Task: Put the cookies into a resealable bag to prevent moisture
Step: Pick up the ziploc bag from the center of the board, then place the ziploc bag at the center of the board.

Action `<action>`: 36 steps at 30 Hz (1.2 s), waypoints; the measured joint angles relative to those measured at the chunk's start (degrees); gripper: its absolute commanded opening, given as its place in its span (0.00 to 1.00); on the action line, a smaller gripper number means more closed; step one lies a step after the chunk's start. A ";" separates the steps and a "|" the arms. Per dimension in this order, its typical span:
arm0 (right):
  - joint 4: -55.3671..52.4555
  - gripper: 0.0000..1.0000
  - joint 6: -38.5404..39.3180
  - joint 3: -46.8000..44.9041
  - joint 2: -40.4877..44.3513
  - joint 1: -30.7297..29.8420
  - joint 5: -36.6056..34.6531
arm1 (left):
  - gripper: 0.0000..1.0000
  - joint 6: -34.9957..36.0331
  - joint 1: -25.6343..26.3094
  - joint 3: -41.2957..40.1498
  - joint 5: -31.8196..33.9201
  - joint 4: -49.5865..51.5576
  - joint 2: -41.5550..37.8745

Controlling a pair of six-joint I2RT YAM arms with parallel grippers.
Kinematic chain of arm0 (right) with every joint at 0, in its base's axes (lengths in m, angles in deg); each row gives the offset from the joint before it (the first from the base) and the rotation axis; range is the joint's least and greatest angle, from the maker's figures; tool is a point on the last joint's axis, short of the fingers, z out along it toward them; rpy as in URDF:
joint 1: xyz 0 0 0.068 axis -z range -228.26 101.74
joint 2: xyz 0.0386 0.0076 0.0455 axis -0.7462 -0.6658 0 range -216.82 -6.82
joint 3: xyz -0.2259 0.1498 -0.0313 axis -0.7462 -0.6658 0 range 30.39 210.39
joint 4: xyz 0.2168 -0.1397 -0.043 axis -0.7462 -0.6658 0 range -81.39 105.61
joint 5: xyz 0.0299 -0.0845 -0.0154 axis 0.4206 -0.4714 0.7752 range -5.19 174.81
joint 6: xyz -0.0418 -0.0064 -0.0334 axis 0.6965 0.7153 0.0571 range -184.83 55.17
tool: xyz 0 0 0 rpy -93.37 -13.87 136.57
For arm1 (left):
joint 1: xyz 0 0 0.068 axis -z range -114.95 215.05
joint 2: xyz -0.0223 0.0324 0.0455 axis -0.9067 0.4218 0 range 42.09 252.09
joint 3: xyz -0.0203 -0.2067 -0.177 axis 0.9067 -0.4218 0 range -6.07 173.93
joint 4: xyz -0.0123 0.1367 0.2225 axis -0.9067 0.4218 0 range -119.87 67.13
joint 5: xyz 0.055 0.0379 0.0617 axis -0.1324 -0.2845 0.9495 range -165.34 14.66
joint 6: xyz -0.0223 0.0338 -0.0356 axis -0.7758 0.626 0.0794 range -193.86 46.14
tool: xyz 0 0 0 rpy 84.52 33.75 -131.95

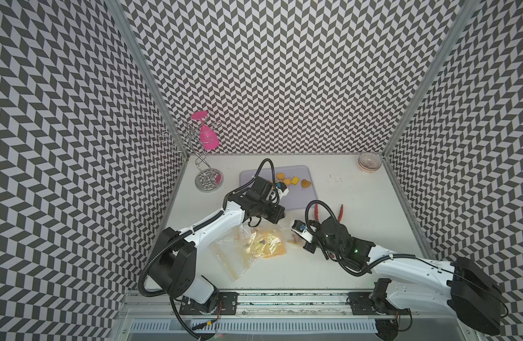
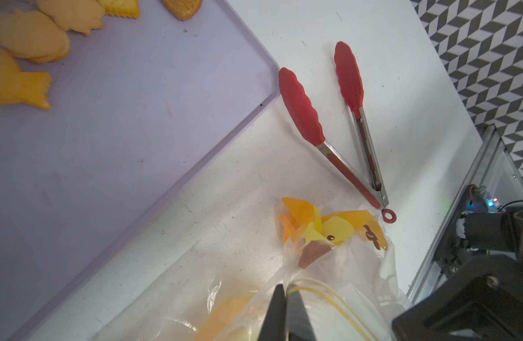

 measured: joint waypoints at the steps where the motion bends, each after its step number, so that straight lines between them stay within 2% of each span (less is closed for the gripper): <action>1: 0.02 0.00 -1.31 0.00 0.72 0.81 1.05 | 0.57 -0.46 -0.50 0.07 0.00 -0.31 -0.55; 2: 0.00 0.00 -2.45 0.00 1.42 1.55 1.73 | 0.66 -0.96 -1.16 0.31 -0.02 -0.44 -1.36; 4: -0.50 0.00 -5.77 0.28 2.95 3.19 2.86 | 0.72 -2.71 -2.69 1.05 0.13 -1.14 -3.34; 8: -5.64 0.02 -12.28 4.61 3.89 5.81 5.27 | 0.77 -6.69 -8.11 2.16 0.22 -5.70 -9.68; 10: -8.66 0.00 -15.13 7.85 3.91 6.29 6.58 | 0.76 -9.27 -12.13 2.10 -0.61 -8.98 -13.03; 13: -11.80 0.00 -18.14 11.47 4.26 6.32 8.63 | 0.78 -13.22 -17.38 0.31 -2.51 -15.06 -17.00; 15: -14.75 0.00 -19.04 13.27 4.87 6.32 9.33 | 0.77 -15.06 -18.80 -1.51 -3.69 -18.08 -18.62; 20: -21.27 0.00 -18.56 17.35 8.48 8.37 8.63 | 0.72 -18.10 -19.12 -8.26 -6.82 -26.49 -21.29; 23: -26.23 0.00 -16.06 23.30 8.48 14.45 12.85 | 0.69 -18.91 -19.12 -12.76 -8.94 -32.98 -23.52; 24: -28.04 0.00 -14.84 26.14 7.76 16.70 14.60 | 0.73 -18.91 -19.12 -14.16 -9.75 -35.91 -24.48; 27: -33.03 0.00 -10.49 34.84 4.76 21.18 18.14 | 0.71 -18.43 -19.06 -17.86 -12.00 -45.11 -27.74; 31: -40.06 0.00 -3.89 44.63 0.79 23.21 21.64 | 0.70 -15.04 -17.57 -20.74 -14.53 -55.54 -31.28; 36: -46.38 0.00 2.47 52.76 -2.80 24.20 23.28 | 0.68 -7.76 -13.22 -21.03 -16.35 -60.63 -31.87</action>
